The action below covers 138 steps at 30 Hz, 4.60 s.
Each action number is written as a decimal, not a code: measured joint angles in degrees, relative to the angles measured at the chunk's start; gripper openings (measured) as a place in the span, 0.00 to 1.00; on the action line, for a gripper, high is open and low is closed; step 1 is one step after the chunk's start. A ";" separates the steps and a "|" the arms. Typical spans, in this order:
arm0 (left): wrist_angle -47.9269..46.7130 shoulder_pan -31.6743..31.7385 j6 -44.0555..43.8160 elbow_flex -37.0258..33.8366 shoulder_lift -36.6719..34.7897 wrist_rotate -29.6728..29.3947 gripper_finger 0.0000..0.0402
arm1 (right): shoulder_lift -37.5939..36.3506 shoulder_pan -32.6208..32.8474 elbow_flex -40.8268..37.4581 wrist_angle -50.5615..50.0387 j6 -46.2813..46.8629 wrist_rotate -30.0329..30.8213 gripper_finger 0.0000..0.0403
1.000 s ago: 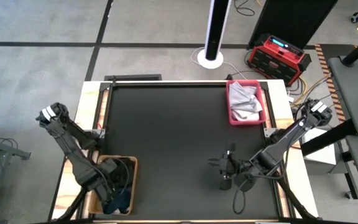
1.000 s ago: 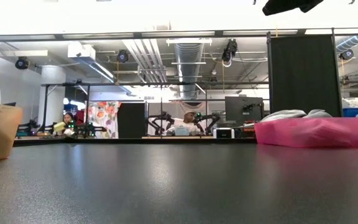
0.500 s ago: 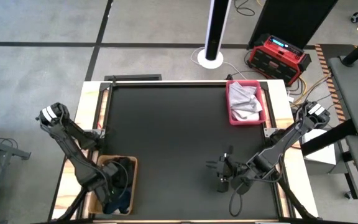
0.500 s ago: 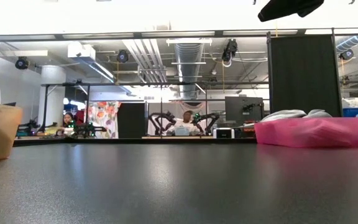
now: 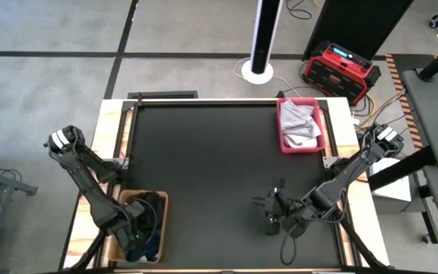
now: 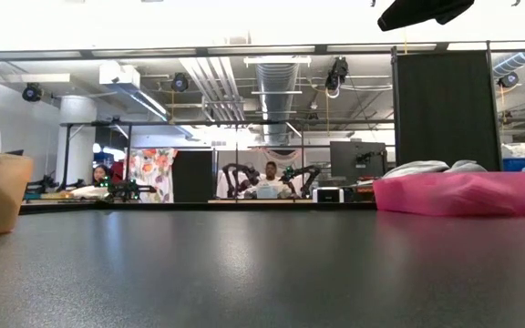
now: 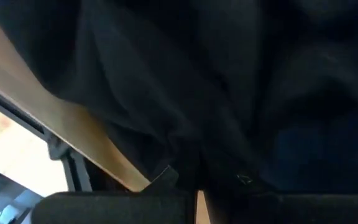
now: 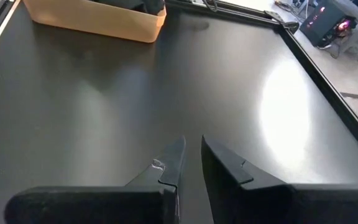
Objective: Sort towels by color in basket
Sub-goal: Put the black kitchen towel into the orange bin, then return to Home Position
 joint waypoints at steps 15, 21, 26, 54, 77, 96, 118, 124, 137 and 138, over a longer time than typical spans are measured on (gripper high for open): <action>-20.05 0.00 -2.42 16.66 0.00 -1.09 0.00 | 0.00 0.01 0.00 -0.04 -1.58 -0.02 0.09; -29.30 -0.09 -4.80 22.79 0.00 -2.97 0.00 | 0.00 0.04 0.00 -0.29 -1.82 0.00 0.08; -30.39 -0.22 2.54 26.12 -0.02 -24.19 0.00 | 0.00 0.14 0.00 -0.37 -2.89 -0.04 0.07; 44.70 30.82 113.51 8.72 -1.73 -38.55 0.00 | -10.14 -12.79 -13.21 27.91 -36.32 -18.64 0.02; 64.72 50.93 118.38 -20.75 -38.63 -24.15 0.00 | -40.48 -26.93 -34.08 41.83 -44.41 -37.07 0.02; 56.23 50.93 115.98 -29.84 -61.43 -24.65 0.00 | -55.93 -27.29 -43.28 40.14 -43.32 -37.86 0.02; 58.84 51.78 115.40 -44.21 -82.42 -27.58 0.00 | -74.77 -27.29 -50.73 37.46 -41.72 -33.14 0.02; 58.55 51.89 115.19 -45.95 -82.44 -27.69 0.00 | -80.87 -27.29 -54.33 36.48 -40.70 -33.01 0.02; 59.96 51.89 114.41 -49.35 -82.39 -27.65 0.00 | -79.23 -27.51 -56.54 33.45 -40.33 -35.03 0.02; 59.95 51.87 114.34 -49.35 -82.41 -27.47 0.00 | -79.25 -27.51 -56.54 33.44 -40.83 -34.99 0.02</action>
